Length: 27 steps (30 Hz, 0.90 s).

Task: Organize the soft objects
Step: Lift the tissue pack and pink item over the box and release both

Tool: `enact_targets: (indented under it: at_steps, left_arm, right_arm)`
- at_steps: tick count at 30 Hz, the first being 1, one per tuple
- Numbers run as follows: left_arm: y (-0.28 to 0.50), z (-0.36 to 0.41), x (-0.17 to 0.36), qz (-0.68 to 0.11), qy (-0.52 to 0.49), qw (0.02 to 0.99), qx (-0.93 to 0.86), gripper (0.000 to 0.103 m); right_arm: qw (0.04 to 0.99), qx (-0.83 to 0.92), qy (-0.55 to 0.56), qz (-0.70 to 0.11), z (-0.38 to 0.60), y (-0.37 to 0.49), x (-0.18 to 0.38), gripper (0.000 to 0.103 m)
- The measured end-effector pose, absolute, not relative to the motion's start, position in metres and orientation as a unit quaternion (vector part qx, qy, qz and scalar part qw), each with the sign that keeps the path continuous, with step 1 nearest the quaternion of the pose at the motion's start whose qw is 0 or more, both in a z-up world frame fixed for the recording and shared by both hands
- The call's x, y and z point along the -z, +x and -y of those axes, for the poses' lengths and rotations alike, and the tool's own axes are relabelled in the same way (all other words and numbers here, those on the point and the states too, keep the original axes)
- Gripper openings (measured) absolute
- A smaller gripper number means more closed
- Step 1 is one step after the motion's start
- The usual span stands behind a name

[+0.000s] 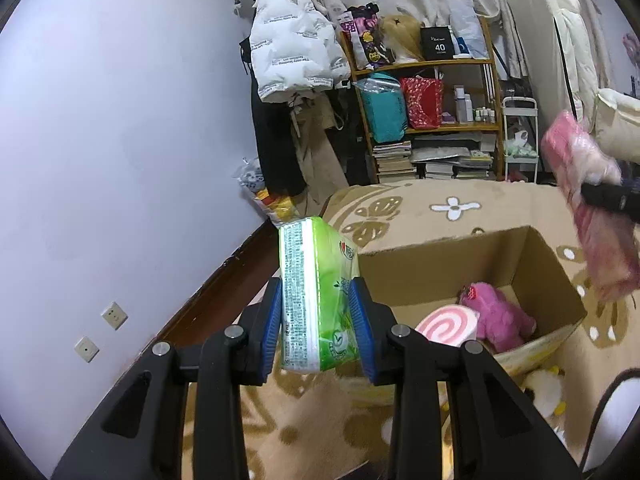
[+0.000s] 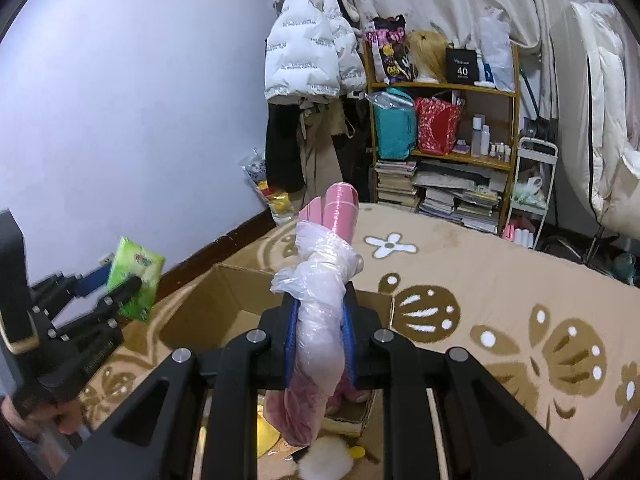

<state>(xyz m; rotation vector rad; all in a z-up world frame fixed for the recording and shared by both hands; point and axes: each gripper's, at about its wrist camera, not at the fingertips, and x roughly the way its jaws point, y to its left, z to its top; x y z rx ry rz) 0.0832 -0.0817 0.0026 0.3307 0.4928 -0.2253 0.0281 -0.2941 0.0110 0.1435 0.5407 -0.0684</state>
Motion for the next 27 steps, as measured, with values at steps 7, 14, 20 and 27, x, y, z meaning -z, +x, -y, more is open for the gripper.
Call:
enact_targets:
  at_steps: [7, 14, 20, 27]
  left_arm:
    - [0.098, 0.097, 0.005, -0.242, 0.162, 0.949, 0.122, 0.032]
    - [0.116, 0.101, 0.027, -0.265, 0.153, 0.942, 0.141, 0.032]
    - [0.127, 0.1, 0.04, -0.291, 0.135, 0.934, 0.158, 0.032]
    - [0.13, 0.105, 0.049, -0.303, 0.141, 0.928, 0.167, 0.033]
  right_arm:
    - [0.953, 0.025, 0.1, -0.285, 0.308, 0.052, 0.014, 0.02]
    - [0.956, 0.025, 0.093, -0.279, 0.313, 0.062, 0.03, 0.02]
    - [0.953, 0.023, 0.086, -0.29, 0.316, 0.074, 0.044, 0.02]
    - [0.945, 0.016, 0.097, -0.313, 0.32, 0.082, 0.061, 0.02]
